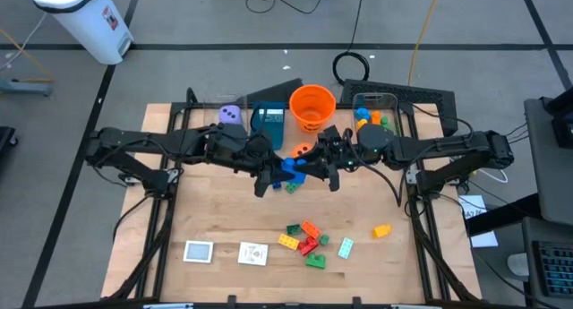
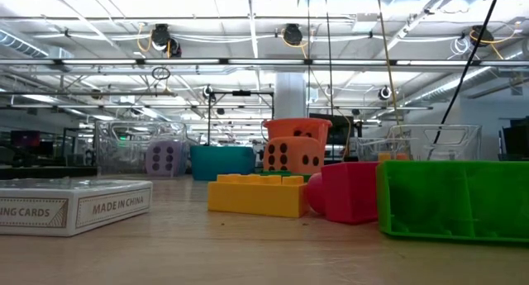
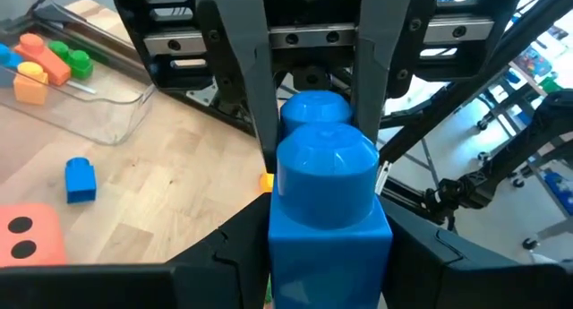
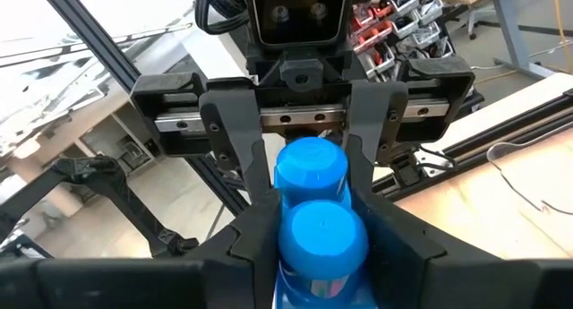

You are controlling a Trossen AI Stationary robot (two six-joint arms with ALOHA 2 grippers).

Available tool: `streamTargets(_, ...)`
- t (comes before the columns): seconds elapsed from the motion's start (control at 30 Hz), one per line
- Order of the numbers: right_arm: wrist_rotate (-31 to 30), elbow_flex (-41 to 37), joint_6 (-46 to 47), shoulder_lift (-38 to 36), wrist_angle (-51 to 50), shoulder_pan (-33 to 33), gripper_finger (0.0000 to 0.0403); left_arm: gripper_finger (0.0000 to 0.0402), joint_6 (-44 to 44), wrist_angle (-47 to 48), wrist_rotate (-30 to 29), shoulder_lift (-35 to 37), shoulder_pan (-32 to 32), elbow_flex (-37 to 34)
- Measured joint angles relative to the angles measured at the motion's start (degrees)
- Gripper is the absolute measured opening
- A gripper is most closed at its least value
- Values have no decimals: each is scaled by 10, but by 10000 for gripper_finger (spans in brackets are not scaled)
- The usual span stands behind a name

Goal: Pick & Place Toys
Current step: Put the blue game piece into the right transparent bin

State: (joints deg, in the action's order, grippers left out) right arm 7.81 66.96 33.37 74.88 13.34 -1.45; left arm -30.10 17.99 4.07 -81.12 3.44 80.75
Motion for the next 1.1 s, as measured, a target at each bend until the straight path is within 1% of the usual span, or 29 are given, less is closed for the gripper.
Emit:
streamTargets(0.13, 0, 0, -1, 0, 0, 0, 111, 170, 1, 0, 0, 0, 0, 0)
streamTargets(0.33, -1, 0, -2, 0, 1, 0, 116, 171, 19, -1, 1, 0, 0, 0)
streamTargets(0.6, -3, 0, -11, 0, 2, 1, 110, 172, 26, -8, 15, 0, -9, 0)
streamTargets(0.7, -2, 0, -12, -1, 5, 4, 115, 184, 32, -32, 15, 0, -11, 0)
streamTargets(0.9, -3, 0, -13, -4, 10, 21, 110, 225, 31, -43, 16, 0, -27, 0)
streamTargets(0.97, -2, 0, -15, -9, 8, 28, 111, 236, 33, -46, 27, 0, -36, 0)
streamTargets(1.1, -1, 0, -15, -24, 4, 47, 114, 245, 46, -47, 73, 5, -60, 2)
